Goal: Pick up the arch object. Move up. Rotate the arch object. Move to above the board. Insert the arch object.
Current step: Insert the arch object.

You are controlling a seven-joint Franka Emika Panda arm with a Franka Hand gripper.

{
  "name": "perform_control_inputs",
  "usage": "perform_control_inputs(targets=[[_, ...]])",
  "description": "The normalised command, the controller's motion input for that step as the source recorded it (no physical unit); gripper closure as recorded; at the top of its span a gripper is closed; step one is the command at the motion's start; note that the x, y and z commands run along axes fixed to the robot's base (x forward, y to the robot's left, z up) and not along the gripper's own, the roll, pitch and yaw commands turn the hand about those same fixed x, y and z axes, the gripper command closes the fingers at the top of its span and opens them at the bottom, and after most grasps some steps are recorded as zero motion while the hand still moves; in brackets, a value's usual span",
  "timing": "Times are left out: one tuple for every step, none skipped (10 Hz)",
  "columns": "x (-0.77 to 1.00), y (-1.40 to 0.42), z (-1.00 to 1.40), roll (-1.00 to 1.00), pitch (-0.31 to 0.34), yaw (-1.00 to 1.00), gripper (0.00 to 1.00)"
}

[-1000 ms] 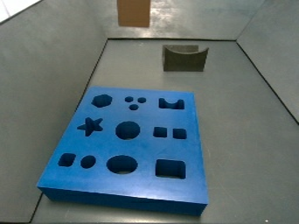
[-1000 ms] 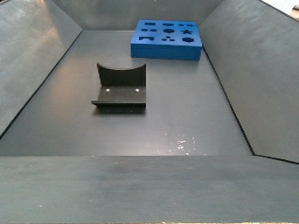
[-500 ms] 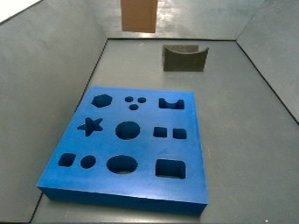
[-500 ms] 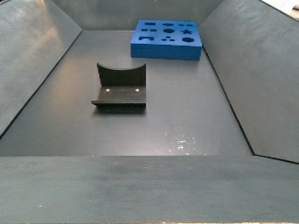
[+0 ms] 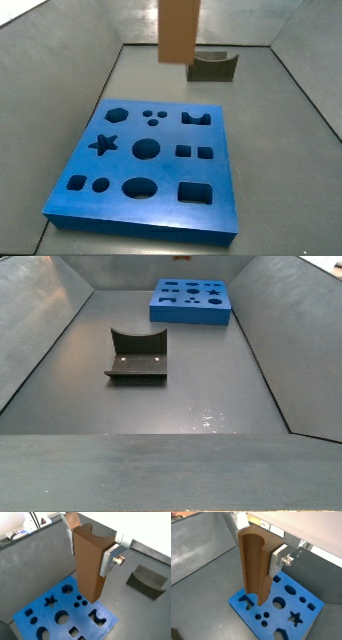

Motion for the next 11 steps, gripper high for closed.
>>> perform_control_inputs(targets=[[0.92, -0.07, -0.46, 0.15, 0.026, -0.03, 1.0], [0.81, -0.06, -0.49, 0.13, 0.016, 0.0, 1.0], [0.73, -0.05, -0.5, 0.12, 0.0, 0.0, 1.0], [0.61, -0.07, -0.51, 0.12, 0.0, 0.0, 1.0], [0.59, -0.12, -0.42, 0.11, 0.0, 0.0, 1.0], [0.41, -0.15, -0.45, 0.13, 0.0, -0.05, 1.0], [0.2, -0.07, -0.52, 0.16, 0.006, 0.0, 1.0], [0.08, 0.0, -0.22, 0.08, 0.009, 0.0, 1.0], [0.0, 0.01, -0.05, 0.0, 0.0, 0.0, 1.0], [0.04, 0.03, -0.32, 0.03, 0.0, 0.0, 1.0], [0.05, 0.07, -0.45, 0.06, 0.0, 0.0, 1.0]])
